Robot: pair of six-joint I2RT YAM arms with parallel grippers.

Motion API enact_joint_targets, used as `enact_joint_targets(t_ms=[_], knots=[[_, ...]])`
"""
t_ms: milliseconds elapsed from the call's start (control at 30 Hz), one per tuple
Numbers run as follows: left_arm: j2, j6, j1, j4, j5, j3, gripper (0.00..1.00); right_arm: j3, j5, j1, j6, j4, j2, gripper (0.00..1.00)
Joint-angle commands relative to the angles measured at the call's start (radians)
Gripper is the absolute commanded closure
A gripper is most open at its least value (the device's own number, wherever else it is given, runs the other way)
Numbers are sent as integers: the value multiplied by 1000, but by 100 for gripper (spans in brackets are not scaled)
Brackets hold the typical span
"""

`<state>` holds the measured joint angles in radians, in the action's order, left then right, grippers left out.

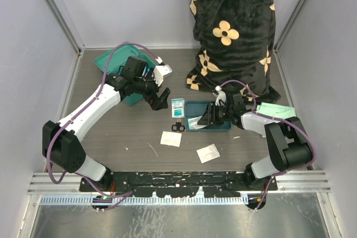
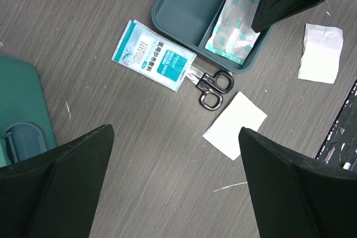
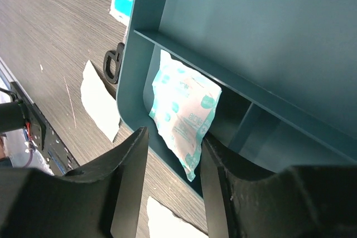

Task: Organize the medicine kit
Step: Place the medical item at the medicine box compartment.

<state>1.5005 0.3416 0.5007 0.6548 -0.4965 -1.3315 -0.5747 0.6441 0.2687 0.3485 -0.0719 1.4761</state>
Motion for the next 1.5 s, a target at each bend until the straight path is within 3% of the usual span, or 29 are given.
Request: enact_joint_targets(t_ms=[0, 533, 967, 1200, 1467], knots=[[-28, 22, -5, -27, 3, -1, 3, -55, -14, 17, -42, 13, 7, 52], [-24, 30, -5, -26, 7, 2, 0, -106, -75, 54, -119, 92, -18, 44], [-30, 50, -5, -24, 27, 11, 2, -120, -65, 65, -154, 129, -36, 44], [-34, 156, 11, -19, 31, 67, 2, -151, -34, 76, -207, 167, -25, 43], [-19, 322, 85, 10, 12, 144, 2, -200, -132, 75, -321, 271, -92, 38]])
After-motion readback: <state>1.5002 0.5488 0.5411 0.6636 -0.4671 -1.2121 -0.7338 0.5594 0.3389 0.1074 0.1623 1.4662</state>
